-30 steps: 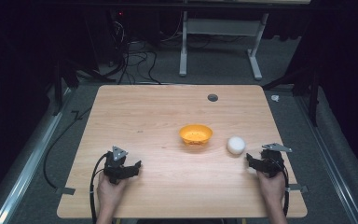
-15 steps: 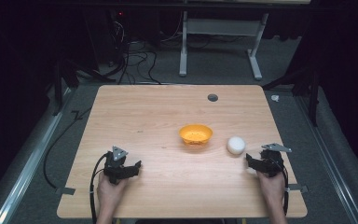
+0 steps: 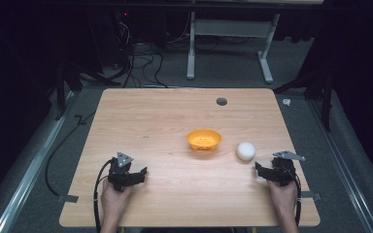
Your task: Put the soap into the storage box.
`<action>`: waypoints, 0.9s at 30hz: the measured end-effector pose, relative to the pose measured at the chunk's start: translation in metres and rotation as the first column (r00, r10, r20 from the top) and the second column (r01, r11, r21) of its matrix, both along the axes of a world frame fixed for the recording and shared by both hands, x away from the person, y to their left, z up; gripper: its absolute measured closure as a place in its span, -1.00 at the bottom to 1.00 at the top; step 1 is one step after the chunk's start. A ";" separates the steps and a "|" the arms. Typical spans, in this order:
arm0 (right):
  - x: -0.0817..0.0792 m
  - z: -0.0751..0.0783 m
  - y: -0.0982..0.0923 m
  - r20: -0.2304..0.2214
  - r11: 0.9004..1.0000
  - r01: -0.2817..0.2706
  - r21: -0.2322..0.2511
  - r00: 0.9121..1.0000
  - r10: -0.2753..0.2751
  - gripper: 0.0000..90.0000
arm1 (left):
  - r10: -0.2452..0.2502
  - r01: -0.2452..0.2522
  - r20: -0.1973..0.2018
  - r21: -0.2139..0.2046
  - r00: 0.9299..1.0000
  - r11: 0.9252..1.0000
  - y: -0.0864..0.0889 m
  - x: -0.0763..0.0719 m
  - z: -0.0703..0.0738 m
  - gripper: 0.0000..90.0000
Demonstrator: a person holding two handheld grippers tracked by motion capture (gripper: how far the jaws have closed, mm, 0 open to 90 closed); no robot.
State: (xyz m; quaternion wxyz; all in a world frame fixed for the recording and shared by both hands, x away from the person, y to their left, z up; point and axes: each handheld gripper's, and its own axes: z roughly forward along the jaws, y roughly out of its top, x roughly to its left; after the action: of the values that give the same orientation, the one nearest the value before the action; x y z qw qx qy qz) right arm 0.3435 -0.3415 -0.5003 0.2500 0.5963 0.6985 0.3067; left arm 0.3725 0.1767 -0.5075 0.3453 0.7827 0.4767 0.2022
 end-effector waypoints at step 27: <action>-0.017 0.014 0.027 0.058 0.995 -0.103 0.016 0.993 0.101 -0.56 | 0.000 0.000 0.000 0.000 1.000 1.000 0.000 0.000 0.000 -0.53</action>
State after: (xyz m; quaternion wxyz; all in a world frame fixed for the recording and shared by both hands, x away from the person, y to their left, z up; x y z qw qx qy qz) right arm 0.3263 -0.3140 -0.4859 0.2480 0.5532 0.7177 0.3425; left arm 0.3725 0.1767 -0.5075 0.3454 0.7827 0.4767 0.2022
